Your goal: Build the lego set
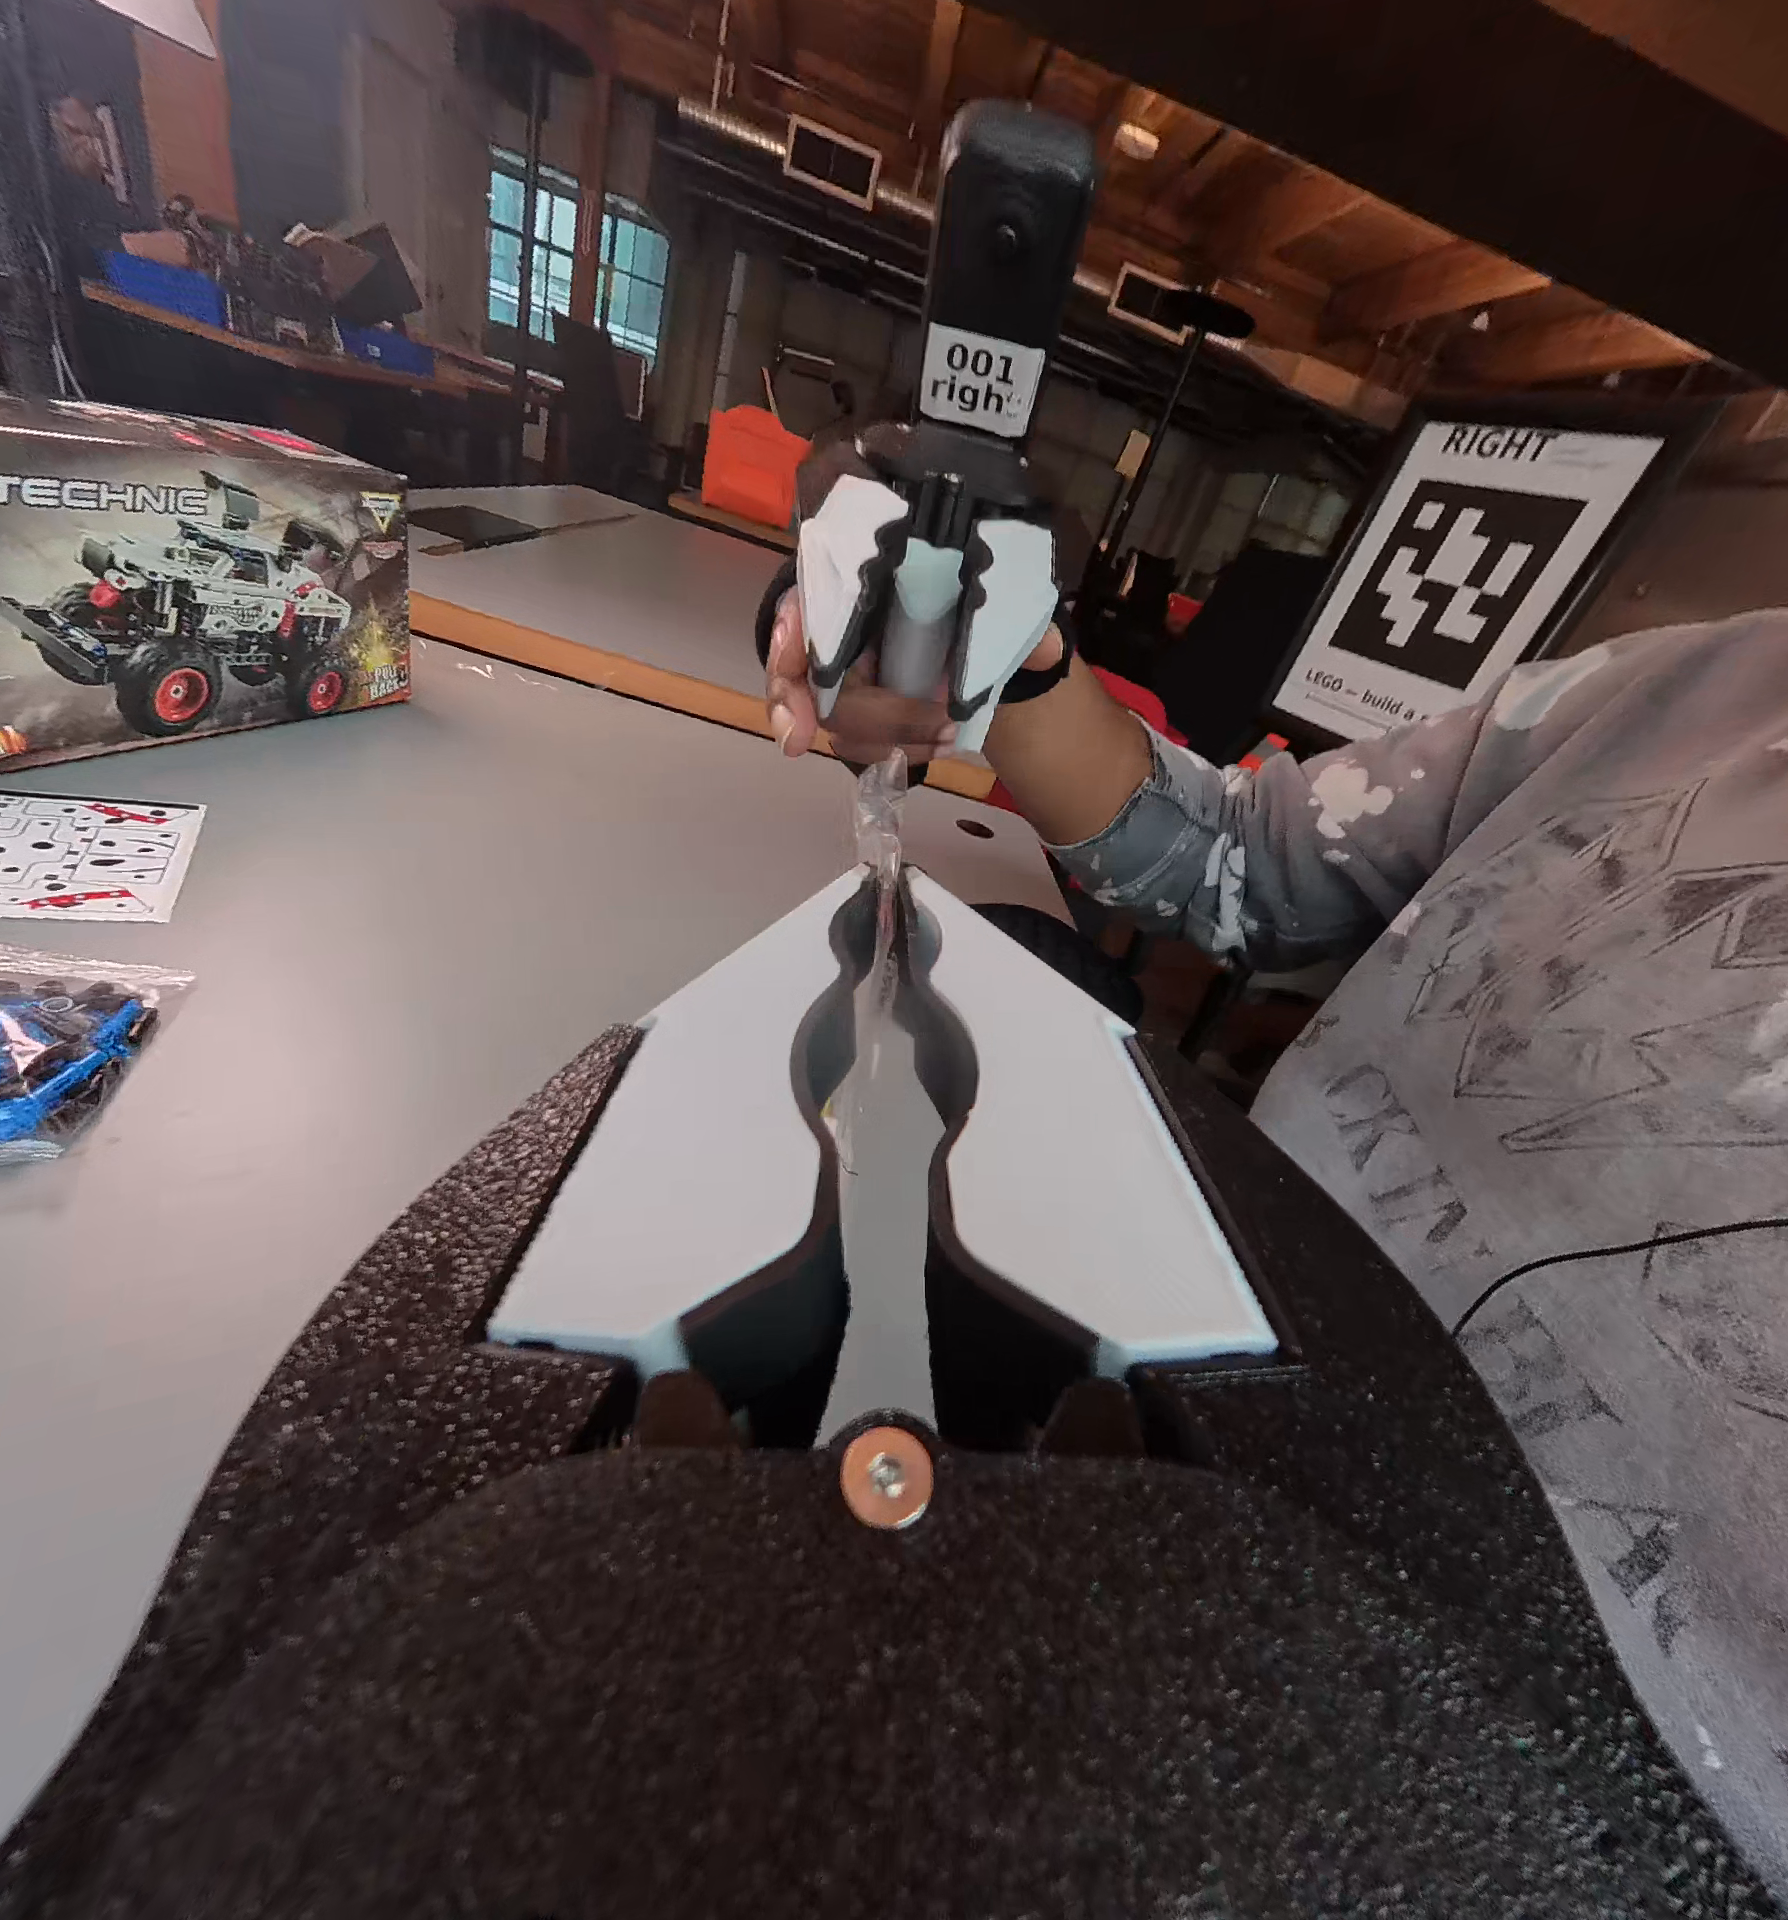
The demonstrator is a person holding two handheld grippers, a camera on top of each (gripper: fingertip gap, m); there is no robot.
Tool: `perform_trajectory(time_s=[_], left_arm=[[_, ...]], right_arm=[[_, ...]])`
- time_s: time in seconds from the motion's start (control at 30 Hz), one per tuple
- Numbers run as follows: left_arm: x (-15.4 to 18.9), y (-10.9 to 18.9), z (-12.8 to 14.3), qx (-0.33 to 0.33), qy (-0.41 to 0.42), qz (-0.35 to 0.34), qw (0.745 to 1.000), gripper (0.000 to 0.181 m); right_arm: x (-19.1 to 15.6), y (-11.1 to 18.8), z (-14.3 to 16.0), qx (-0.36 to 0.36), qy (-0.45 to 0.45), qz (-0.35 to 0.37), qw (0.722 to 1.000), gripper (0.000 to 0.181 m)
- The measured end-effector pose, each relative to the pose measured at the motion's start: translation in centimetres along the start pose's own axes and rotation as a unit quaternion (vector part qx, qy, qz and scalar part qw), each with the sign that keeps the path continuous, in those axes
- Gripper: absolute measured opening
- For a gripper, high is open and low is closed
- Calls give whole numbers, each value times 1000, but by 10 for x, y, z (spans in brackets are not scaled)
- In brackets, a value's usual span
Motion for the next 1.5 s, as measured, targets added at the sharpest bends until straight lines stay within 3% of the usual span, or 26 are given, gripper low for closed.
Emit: perform_trajectory(time_s=[0.1,0.17,0.2,0.23,0.27,0.37,0.47,0.53,0.57,0.63,0.7,0.8,0.87,0.97,1.03,1.07,1.1,1.3,1.5], left_arm=[[-9,11,1,28,27,-7,999,1],[-11,12,2,35,31,-8,999,1],[-11,11,2,38,32,-9,999,1],[-11,10,2,36,33,-9,999,1],[-12,10,1,32,32,-12,999,0],[-11,11,1,13,22,-9,1000,0],[-5,7,4,-9,5,-6,1000,0],[1,2,6,-21,2,10,1000,1],[2,0,6,-24,-4,7,1000,1],[-4,2,6,-37,-9,-15,999,1],[-8,6,6,-33,7,-14,999,0],[-7,4,10,-52,-7,-24,998,0],[0,3,8,-53,-19,-13,998,1],[1,-1,9,-63,-22,-17,998,0],[1,-3,9,-64,-13,-14,998,0],[-1,-3,8,-66,-15,-19,998,0],[-1,-1,7,-65,-14,-20,998,0],[-10,13,2,-24,-2,-44,999,4],[-18,12,10,9,45,-33,998,31]], right_arm=[[9,1,17,-29,7,27,999,57],[11,-8,30,-48,0,34,998,66],[11,-12,35,-53,3,34,998,54],[9,-14,36,-44,18,32,998,14],[5,-11,31,-10,36,22,999,0],[1,11,7,90,26,3,996,0],[7,11,18,57,13,19,998,0],[13,4,38,-16,31,56,998,1],[3,1,43,-23,51,26,998,1],[-12,3,39,23,60,-15,998,0],[-2,10,32,51,38,34,997,0],[8,4,49,-2,19,53,998,0],[-2,5,51,8,17,10,1000,0],[2,15,40,69,-12,25,997,21],[0,11,46,30,12,38,999,32],[-4,7,50,6,35,40,999,24],[-8,4,51,1,59,38,998,0],[2,11,40,93,-11,23,995,0],[3,7,55,153,-74,-7,985,0]])
Point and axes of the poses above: each gripper's, where its closed fingertips meet, y back along the fingers, z out of its underside, x = y × z across the jaws, the point moved 7 cm from there along y, back along the fingers, and after that the axes turned 10 degrees about -y, right-handed, at the moved point
